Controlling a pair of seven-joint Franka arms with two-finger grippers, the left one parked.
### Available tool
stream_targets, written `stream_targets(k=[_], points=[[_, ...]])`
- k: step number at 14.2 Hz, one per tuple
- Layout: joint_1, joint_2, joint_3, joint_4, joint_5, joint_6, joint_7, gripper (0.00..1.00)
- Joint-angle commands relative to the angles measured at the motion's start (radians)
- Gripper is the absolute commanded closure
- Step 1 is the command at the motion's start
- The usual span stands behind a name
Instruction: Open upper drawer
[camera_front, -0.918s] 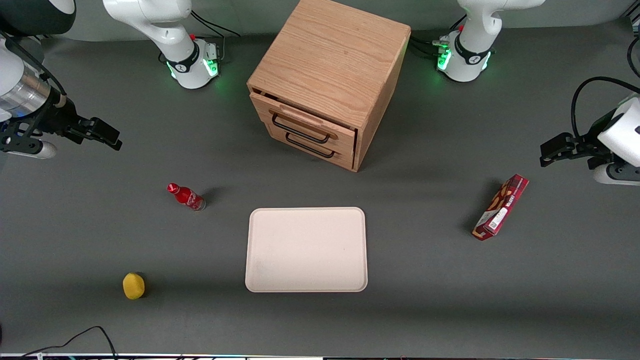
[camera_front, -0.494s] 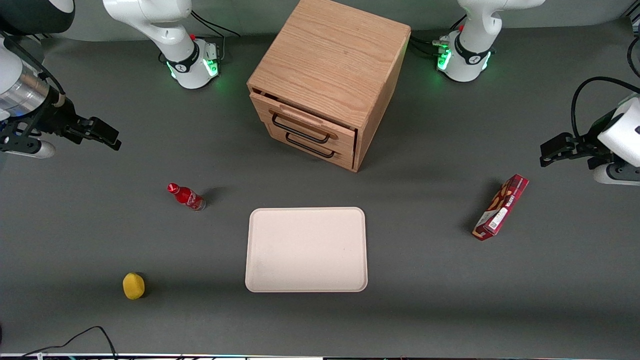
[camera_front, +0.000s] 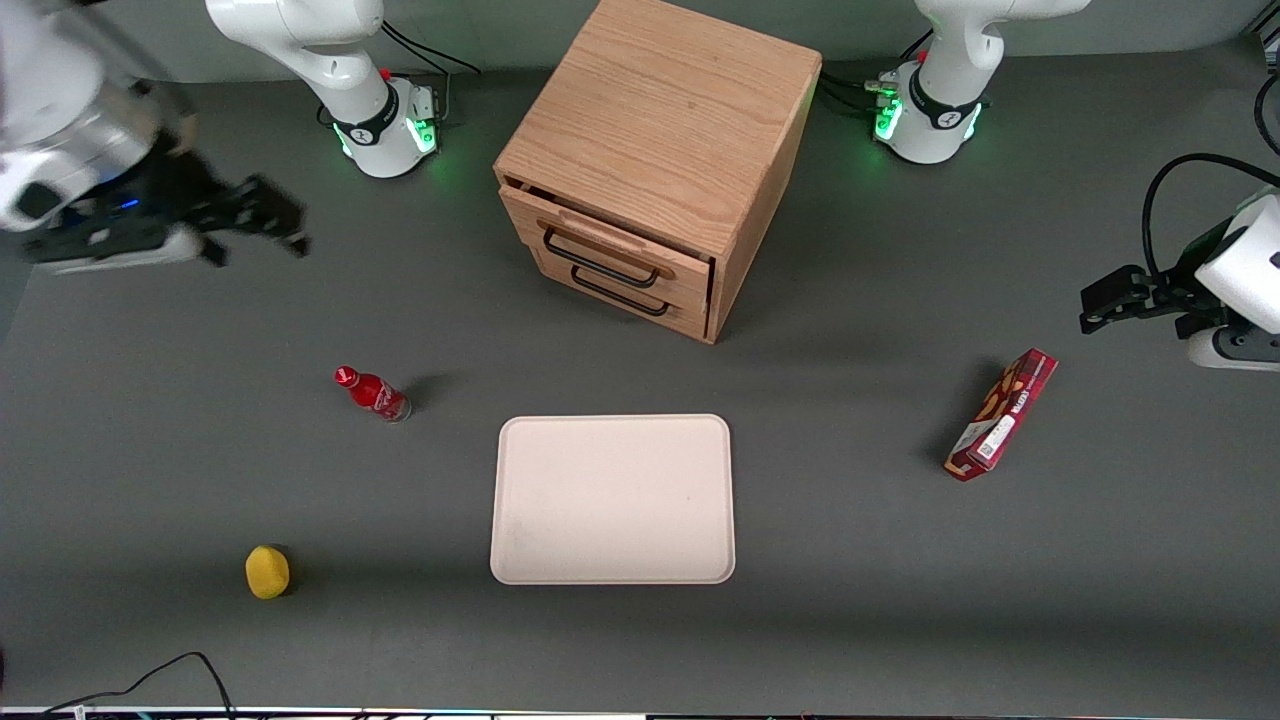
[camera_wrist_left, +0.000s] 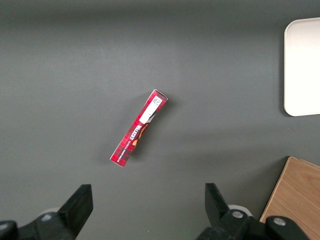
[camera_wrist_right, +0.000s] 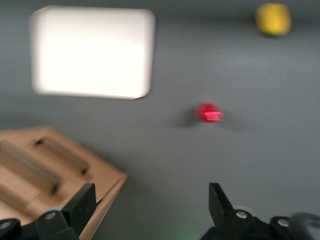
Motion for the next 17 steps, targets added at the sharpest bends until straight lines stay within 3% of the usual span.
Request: stream_targets(k=[1,3,6,17], points=[[0.001,0.122,0.133,0.081,0.065,-0.033,-0.262,0.0],[0.001,0.213,0.208,0.081,0.069,-0.023,-0.382,0.0],[0.003,0.34,0.308,0.07,0.065,0.089,-0.401,0.0],[0.041,0.502,0.356,-0.01,0.065,0.306,-0.335,0.0]])
